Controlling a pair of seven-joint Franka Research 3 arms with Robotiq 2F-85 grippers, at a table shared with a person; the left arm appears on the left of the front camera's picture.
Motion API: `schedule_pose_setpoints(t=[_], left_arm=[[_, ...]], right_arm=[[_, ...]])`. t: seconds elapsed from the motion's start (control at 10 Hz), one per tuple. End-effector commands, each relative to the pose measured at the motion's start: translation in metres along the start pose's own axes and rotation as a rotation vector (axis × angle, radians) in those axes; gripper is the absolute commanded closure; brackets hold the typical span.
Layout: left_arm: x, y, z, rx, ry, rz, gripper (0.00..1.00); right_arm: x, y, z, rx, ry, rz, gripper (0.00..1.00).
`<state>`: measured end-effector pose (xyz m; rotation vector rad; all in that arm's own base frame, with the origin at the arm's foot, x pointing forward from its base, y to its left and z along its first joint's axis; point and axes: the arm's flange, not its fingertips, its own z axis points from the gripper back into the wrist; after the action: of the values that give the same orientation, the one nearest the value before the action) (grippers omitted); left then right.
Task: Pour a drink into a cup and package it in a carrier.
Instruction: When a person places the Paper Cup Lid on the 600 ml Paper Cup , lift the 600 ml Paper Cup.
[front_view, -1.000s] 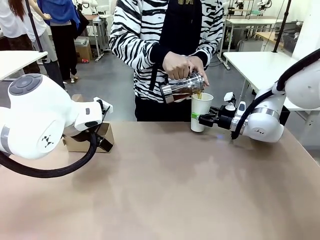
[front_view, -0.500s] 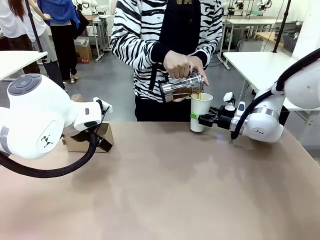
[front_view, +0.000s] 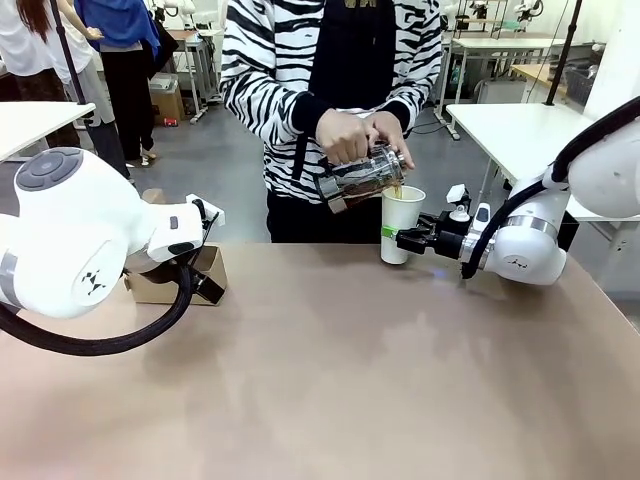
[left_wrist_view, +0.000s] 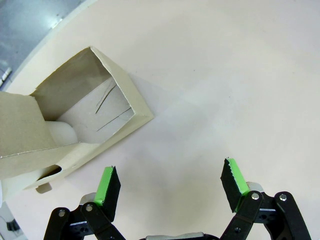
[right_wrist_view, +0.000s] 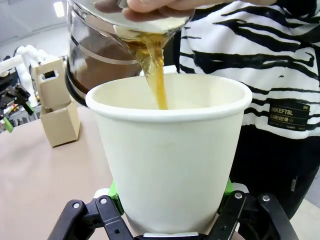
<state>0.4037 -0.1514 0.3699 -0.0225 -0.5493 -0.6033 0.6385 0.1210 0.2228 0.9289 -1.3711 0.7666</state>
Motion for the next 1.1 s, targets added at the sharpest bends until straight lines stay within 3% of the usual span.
schedule_pose_setpoints(t=[0.0,1.0], left_arm=[[0.0001,-0.0002,0.0005,-0.002,-0.002,0.000,0.00],[0.0001,-0.0002,0.0005,-0.002,-0.002,0.000,0.00]], right_arm=[[0.0050,0.0010,-0.0003,-0.006,0.003,-0.011,0.20],[0.0050,0.0010,-0.0003,-0.006,0.003,-0.011,0.20]])
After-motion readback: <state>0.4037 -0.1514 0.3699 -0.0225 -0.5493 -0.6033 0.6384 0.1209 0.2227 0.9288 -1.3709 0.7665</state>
